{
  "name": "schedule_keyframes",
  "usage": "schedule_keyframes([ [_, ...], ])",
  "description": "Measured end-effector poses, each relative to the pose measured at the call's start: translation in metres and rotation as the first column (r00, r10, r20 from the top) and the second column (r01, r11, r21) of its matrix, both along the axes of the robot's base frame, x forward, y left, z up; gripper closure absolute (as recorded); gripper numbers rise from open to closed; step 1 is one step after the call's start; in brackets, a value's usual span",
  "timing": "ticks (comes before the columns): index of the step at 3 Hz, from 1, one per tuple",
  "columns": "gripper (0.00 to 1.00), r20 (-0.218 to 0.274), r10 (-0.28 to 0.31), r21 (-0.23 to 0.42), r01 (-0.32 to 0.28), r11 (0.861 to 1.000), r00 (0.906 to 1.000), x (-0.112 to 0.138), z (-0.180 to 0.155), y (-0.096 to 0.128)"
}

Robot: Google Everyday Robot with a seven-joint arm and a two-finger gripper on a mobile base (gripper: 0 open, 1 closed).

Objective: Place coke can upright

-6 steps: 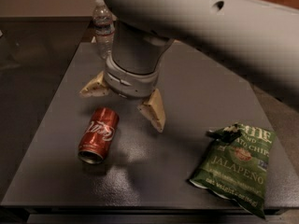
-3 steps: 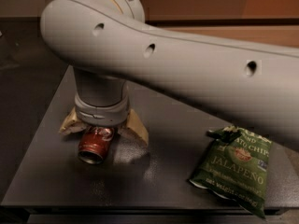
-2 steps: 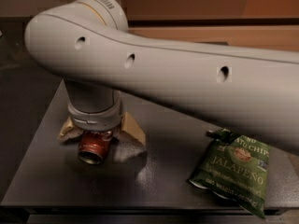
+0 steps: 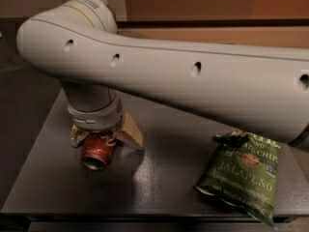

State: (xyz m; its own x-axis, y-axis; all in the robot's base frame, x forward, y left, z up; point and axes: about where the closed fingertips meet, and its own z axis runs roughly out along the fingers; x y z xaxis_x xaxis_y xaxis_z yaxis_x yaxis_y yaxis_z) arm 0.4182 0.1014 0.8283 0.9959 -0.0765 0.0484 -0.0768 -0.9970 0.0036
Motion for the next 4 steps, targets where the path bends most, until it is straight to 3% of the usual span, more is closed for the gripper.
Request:
schedule_keyframes([
  [2,0.65,-0.058,-0.068,0.014,0.069,0.998,0.996,0.005,0.019,-0.007],
  [3,0.87,-0.134,-0.172,0.052,0.18,0.982,0.9761,0.012,0.038,-0.009],
  [4,1.0,-0.252,-0.359,0.106,0.394,0.913,0.8988,0.039,0.061,-0.007],
])
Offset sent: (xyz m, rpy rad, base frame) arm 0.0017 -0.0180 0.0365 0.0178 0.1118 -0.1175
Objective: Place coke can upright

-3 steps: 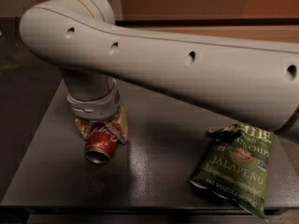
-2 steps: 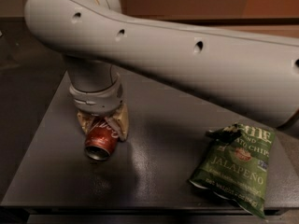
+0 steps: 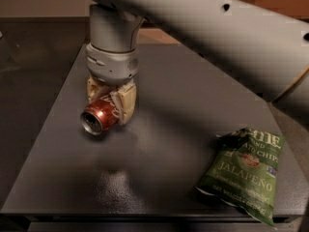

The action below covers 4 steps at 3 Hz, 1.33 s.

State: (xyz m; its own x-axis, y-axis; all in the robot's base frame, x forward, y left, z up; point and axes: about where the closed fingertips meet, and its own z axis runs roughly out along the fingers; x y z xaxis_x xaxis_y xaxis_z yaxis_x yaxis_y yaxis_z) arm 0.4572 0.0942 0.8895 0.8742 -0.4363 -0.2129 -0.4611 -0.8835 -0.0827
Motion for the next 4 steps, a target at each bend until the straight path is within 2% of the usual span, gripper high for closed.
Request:
schedule_keyframes([
  [1,1.0,-0.065,-0.17,0.052,0.173,0.984,0.9834,0.021,0.015,0.004],
  [2,1.0,-0.133,-0.295,0.091,0.308,0.947,0.9462,0.034,0.022,0.007],
  [3,1.0,-0.322,-0.522,0.161,0.59,0.791,0.7894,0.039,0.02,-0.007],
  [4,1.0,-0.492,-0.646,0.201,0.798,0.568,0.5835,0.052,0.025,-0.022],
])
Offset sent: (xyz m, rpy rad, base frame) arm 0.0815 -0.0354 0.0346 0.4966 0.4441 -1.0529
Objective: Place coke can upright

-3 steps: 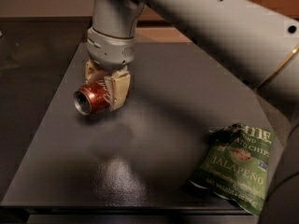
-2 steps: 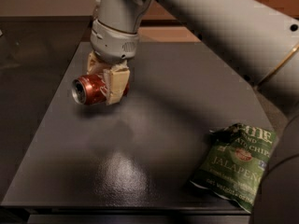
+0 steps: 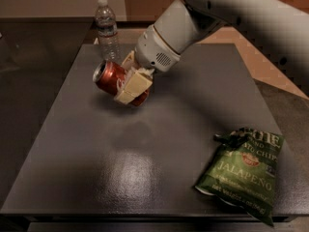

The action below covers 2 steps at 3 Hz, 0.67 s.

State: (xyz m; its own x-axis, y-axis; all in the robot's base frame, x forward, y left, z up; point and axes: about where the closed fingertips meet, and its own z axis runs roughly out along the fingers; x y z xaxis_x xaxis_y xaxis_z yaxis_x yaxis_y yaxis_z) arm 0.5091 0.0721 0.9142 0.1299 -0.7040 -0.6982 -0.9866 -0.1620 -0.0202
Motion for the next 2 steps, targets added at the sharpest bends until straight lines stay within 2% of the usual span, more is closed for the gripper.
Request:
schedule_keyframes([
  [1,1.0,-0.068,-0.157,0.123,0.165,0.979,0.9852,0.0121,0.0072,-0.008],
  [2,1.0,-0.136,-0.215,0.247,0.243,0.938,0.9672,0.0169,0.0116,-0.0064],
])
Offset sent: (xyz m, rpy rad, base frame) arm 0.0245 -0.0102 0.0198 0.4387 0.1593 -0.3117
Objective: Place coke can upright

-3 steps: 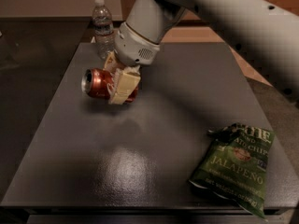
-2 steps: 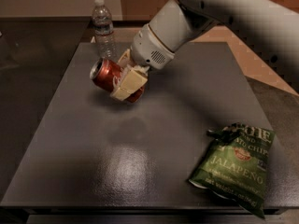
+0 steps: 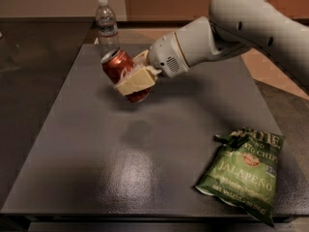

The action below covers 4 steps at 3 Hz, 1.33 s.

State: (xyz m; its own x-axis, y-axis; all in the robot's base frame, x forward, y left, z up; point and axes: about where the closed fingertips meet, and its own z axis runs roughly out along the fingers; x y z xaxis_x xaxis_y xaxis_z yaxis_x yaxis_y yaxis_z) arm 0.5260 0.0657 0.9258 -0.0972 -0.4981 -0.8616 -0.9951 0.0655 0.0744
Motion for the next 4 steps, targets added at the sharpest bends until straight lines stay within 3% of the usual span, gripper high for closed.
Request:
schedule_keyframes([
  [1,1.0,-0.018,-0.011,0.122,0.013,0.992,0.9998,-0.001,0.002,0.008],
  [2,1.0,-0.019,0.002,0.217,0.002,0.976,0.9998,-0.002,0.001,0.017],
  [4,1.0,0.014,0.054,0.318,-0.055,0.947,0.9985,-0.003,-0.007,0.031],
])
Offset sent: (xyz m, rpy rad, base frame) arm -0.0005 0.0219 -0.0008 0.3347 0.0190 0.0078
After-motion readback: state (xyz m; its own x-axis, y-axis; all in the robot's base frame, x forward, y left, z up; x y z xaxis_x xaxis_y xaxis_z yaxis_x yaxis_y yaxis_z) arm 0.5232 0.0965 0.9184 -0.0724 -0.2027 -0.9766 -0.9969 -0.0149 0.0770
